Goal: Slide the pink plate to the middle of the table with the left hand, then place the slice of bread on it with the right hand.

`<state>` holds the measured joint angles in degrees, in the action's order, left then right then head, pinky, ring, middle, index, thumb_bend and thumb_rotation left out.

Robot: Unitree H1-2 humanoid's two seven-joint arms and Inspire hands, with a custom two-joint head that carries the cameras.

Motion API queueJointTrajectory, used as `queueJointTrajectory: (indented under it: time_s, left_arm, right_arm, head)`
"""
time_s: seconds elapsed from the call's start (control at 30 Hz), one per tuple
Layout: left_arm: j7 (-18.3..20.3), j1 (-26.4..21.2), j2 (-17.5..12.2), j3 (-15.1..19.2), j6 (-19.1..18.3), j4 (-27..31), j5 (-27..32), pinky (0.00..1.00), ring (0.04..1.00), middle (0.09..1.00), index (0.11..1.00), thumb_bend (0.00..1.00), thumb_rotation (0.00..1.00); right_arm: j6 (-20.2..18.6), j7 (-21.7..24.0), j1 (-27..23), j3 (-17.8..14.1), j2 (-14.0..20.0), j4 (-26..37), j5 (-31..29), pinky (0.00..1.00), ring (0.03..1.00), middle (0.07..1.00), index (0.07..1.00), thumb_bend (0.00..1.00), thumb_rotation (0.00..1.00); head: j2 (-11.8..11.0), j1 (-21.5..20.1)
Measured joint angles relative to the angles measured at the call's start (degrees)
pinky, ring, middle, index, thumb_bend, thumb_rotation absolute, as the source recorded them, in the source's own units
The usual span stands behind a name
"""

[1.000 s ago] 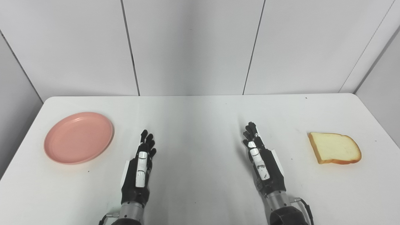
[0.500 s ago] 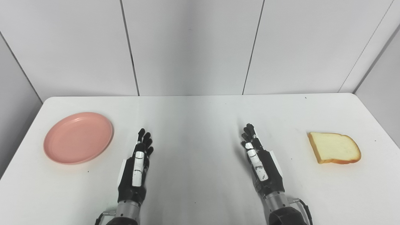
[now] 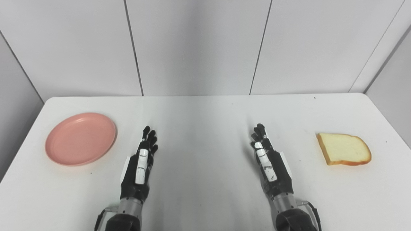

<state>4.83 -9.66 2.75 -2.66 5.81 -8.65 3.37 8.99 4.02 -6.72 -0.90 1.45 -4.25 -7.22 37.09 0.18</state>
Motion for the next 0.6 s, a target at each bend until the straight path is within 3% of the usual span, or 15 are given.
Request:
queueJointTrajectory:
  time_s: [0.6]
  left_arm:
    - [0.5,-0.3,0.1,-0.2,1.2,-0.7,0.7,1.0,1.0,1.0,1.0,0.68,1.0]
  right_arm:
    - [0.0,0.1,-0.1,-0.3,0.1,-0.1,-1.0,1.0,1.0,1.0,1.0,0.68,0.79]
  head:
    - [-0.7,0.5]
